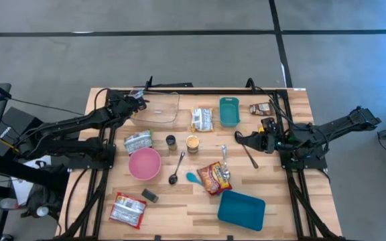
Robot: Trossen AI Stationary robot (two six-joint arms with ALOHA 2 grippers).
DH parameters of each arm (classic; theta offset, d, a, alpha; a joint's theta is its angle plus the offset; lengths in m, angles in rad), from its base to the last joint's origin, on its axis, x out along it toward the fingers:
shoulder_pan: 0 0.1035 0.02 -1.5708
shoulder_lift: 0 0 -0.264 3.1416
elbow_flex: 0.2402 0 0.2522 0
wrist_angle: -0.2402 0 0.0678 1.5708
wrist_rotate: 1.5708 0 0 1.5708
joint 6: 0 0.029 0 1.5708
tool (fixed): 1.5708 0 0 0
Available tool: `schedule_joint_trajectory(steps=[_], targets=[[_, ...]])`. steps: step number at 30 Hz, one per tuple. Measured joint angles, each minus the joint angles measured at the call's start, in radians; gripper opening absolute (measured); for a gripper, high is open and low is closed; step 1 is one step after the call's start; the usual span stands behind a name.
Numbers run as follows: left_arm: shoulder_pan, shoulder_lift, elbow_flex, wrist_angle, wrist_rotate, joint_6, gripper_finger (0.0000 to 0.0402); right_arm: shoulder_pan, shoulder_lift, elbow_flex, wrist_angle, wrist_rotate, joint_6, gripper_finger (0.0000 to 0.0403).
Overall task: Pick & Place Food Item
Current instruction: Put the blue noodle pack into the transparent bin, then put the yellow seasoning bottle into the blue bin
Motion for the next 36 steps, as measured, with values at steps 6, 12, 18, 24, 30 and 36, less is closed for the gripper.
schedule_joint_trajectory(steps=[6, 12, 18, 24, 30, 36], targets=[[0.0, -0.022, 0.0, -0.002, 0.008, 0.0, 0.0118, 0.0, 0.0, 0.0, 0.0, 0.0, 0.002, 0.0113], [0.002, -0.072, 0.0, -0.004, 0.008, 0.04, 0.0159, 0.0, 0.0, 0.0, 0.0, 0.0, 0.002, 0.0113], [0.002, -0.145, 0.0, -0.004, 0.009, 0.06, 0.0191, 0.0, 0.0, 0.0, 0.0, 0.0, 0.002, 0.0113], [0.002, -0.213, 0.0, -0.004, 0.002, 0.061, 0.0194, 0.0, 0.0, 0.0, 0.0, 0.0, 0.002, 0.0113], [0.001, -0.239, 0.0, 0.023, 0.044, 0.061, 0.0178, 0.0, 0.0, 0.0, 0.0, 0.0, 0.001, 0.0113], [0.001, -0.239, 0.0, 0.08, 0.149, 0.084, 0.016, 0.0, 0.0, 0.0, 0.0, 0.0, 0.0, 0.0113]])
